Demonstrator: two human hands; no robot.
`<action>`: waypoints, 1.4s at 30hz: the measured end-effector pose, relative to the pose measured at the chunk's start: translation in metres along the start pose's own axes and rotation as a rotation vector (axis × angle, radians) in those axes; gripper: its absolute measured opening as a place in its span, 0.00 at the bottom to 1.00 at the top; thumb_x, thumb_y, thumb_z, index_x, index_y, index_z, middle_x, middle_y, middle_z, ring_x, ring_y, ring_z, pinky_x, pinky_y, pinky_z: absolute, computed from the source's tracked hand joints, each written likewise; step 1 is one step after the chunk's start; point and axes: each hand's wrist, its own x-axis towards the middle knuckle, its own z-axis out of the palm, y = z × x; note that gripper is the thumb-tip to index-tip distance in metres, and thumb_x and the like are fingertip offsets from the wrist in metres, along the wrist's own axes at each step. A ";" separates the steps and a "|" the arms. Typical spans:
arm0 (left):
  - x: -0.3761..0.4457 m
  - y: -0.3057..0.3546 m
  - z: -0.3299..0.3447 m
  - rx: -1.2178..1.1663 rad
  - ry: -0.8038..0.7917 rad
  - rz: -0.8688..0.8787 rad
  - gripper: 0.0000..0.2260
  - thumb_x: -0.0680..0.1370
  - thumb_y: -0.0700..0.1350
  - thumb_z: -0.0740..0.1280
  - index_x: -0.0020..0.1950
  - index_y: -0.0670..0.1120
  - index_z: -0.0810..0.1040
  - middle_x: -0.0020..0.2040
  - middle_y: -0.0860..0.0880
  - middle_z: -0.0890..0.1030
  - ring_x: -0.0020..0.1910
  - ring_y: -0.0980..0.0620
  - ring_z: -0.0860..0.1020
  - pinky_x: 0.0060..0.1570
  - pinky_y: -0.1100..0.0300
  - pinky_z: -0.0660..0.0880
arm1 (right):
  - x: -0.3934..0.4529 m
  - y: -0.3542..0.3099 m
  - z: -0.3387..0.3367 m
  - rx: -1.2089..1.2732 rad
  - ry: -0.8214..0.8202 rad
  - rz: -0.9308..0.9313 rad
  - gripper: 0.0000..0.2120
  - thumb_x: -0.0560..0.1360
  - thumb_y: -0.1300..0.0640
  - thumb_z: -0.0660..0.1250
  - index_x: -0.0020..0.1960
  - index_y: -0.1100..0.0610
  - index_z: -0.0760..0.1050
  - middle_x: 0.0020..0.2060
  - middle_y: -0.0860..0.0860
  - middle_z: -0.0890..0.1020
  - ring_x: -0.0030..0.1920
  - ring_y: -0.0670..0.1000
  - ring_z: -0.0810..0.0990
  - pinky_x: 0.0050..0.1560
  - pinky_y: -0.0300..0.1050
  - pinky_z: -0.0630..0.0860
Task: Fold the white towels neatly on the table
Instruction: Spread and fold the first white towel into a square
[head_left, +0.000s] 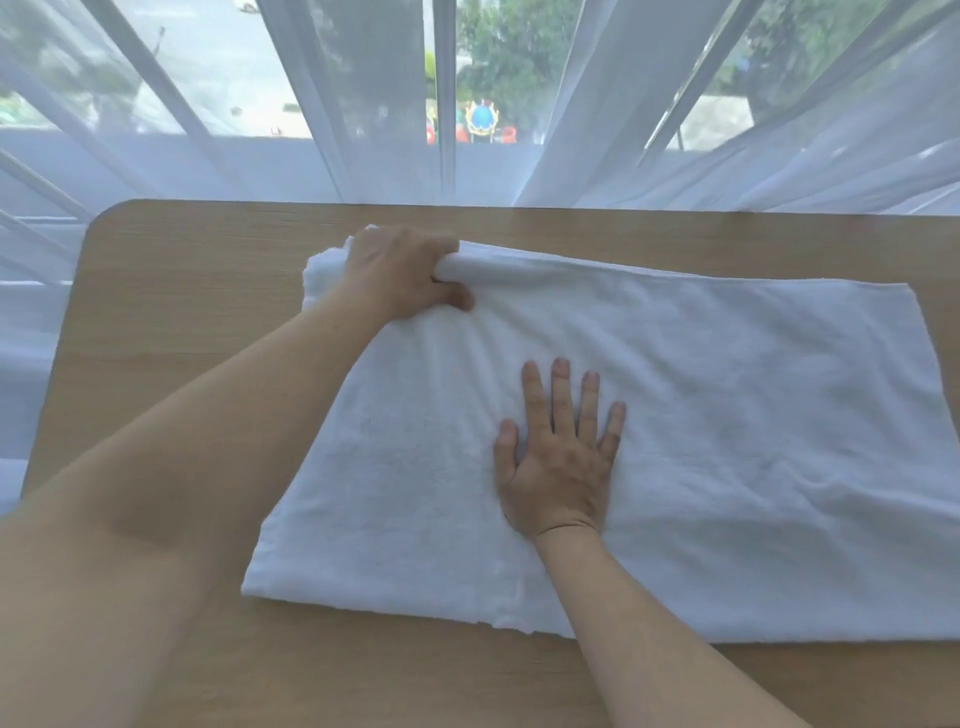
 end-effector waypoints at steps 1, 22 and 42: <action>-0.005 0.002 0.003 -0.013 0.069 -0.025 0.21 0.67 0.67 0.73 0.47 0.53 0.73 0.52 0.49 0.81 0.58 0.43 0.76 0.53 0.50 0.63 | 0.000 0.000 0.000 0.005 0.001 0.004 0.31 0.80 0.42 0.50 0.81 0.48 0.54 0.81 0.50 0.54 0.81 0.58 0.49 0.76 0.67 0.48; -0.081 0.006 0.049 -0.052 -0.023 -0.313 0.29 0.82 0.61 0.45 0.82 0.56 0.42 0.82 0.51 0.39 0.80 0.47 0.37 0.77 0.47 0.34 | -0.004 0.004 -0.003 0.038 -0.059 -0.004 0.30 0.81 0.42 0.46 0.82 0.45 0.47 0.81 0.48 0.48 0.81 0.56 0.42 0.78 0.64 0.42; -0.072 0.009 0.045 -0.142 0.016 -0.324 0.28 0.84 0.54 0.47 0.82 0.51 0.43 0.82 0.48 0.38 0.80 0.48 0.36 0.77 0.49 0.34 | 0.000 0.000 -0.006 -0.036 -0.095 -0.012 0.32 0.79 0.39 0.46 0.82 0.44 0.48 0.81 0.50 0.47 0.81 0.60 0.43 0.75 0.70 0.43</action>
